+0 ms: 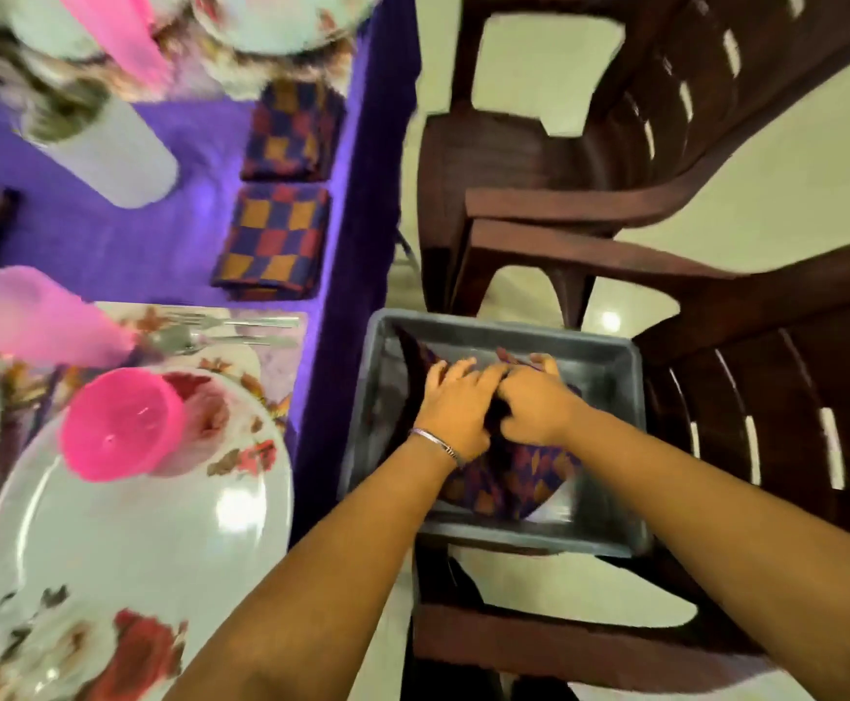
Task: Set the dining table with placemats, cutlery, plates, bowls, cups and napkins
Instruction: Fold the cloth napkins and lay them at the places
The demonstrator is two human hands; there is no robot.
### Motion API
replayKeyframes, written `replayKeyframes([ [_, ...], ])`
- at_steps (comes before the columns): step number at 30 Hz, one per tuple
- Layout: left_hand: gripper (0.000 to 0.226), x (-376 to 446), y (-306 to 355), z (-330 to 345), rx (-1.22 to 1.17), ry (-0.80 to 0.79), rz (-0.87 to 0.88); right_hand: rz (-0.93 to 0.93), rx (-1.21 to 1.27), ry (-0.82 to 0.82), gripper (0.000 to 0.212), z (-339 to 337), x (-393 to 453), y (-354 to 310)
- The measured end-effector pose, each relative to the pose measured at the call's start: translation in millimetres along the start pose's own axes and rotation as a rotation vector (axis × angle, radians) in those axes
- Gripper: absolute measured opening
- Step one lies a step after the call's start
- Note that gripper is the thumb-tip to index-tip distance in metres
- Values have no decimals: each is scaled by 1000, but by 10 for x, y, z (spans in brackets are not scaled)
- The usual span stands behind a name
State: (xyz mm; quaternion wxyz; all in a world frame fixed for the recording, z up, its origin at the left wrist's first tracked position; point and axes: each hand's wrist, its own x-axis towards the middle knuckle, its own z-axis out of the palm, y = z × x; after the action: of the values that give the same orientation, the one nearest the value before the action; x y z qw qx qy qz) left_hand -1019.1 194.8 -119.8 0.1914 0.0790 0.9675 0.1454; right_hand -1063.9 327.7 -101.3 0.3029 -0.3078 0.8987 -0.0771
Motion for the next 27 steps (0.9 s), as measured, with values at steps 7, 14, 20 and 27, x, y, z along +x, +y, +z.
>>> replayKeyframes([
  [7, 26, -1433, 346, -1068, 45, 264, -96, -168, -199, 263, 9, -1098, -1307, -718],
  [14, 42, -2874, 452, -2056, 140, 600, -255, -249, -431, 501, 20, -2056, -2111, -1779],
  [20, 25, -4191, 384, -2405, 72, 759, -330, -417, -568, 623, 9, -2287, -2519, -3041],
  [27, 31, -5604, 476, -2692, -21, 971, -432, -685, -303, 758, 19, -2219, -2957, -4480],
])
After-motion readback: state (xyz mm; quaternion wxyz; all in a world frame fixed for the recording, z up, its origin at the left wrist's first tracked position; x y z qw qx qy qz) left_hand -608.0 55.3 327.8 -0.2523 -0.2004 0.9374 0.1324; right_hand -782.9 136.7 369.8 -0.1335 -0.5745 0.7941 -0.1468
